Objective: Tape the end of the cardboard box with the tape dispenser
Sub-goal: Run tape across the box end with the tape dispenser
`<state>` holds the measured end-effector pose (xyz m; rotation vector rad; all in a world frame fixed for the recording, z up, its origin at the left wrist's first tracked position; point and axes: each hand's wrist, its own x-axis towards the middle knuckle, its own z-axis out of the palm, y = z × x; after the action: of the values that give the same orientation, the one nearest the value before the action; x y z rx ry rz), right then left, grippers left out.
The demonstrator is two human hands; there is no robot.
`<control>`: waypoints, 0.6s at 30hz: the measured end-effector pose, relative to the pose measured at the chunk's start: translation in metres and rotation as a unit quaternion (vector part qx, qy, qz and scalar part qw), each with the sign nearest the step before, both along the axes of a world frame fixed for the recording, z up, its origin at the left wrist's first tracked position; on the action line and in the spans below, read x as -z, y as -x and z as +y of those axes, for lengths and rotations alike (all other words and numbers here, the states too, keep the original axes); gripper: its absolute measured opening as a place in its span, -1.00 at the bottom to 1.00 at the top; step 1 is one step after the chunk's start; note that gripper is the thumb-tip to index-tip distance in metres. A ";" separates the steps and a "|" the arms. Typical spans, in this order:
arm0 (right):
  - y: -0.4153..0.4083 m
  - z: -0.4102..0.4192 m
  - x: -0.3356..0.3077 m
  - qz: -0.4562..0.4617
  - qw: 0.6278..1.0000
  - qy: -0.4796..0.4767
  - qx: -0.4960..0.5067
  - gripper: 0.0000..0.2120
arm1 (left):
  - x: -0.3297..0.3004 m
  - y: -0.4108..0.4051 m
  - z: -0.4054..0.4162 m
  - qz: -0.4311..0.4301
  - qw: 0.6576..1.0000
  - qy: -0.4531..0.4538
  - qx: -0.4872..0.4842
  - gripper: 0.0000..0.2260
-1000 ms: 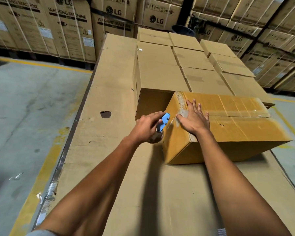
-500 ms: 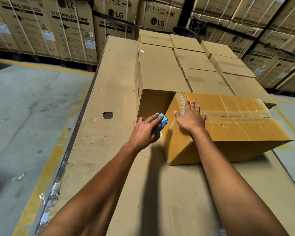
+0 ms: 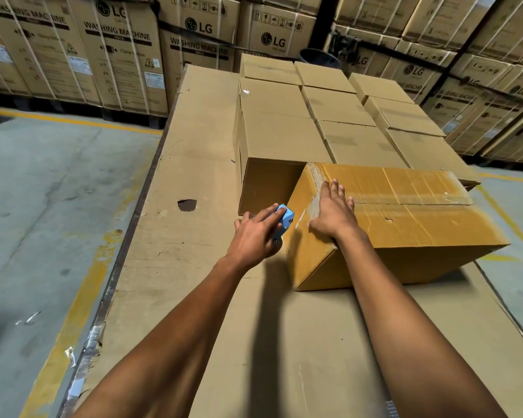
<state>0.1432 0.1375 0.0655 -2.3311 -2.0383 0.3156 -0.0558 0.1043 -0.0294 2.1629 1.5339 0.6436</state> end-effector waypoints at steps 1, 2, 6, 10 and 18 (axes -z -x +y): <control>-0.003 0.000 -0.002 0.015 1.000 0.008 -0.004 0.06 | -0.002 -0.002 -0.001 -0.004 1.000 -0.001 0.001 -0.44; -0.007 -0.001 -0.004 0.036 0.999 0.011 -0.007 0.01 | -0.003 -0.003 -0.001 -0.006 1.000 -0.004 0.002 -0.45; -0.013 -0.010 -0.001 0.030 0.999 -0.010 -0.012 -0.22 | -0.003 -0.002 -0.005 -0.007 1.000 -0.014 0.000 -0.45; 0.003 -0.013 0.002 -0.012 1.000 -0.020 -0.004 0.01 | -0.003 0.000 -0.011 -0.003 1.000 -0.008 0.007 -0.47; 0.007 -0.032 -0.008 0.201 0.960 -0.142 -0.132 -0.31 | -0.017 0.012 -0.008 -0.358 0.926 0.119 -0.015 -0.65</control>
<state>0.1364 0.1050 0.0733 -1.6723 -2.0236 0.4293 -0.0682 0.0965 -0.0123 1.4747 1.1614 1.0489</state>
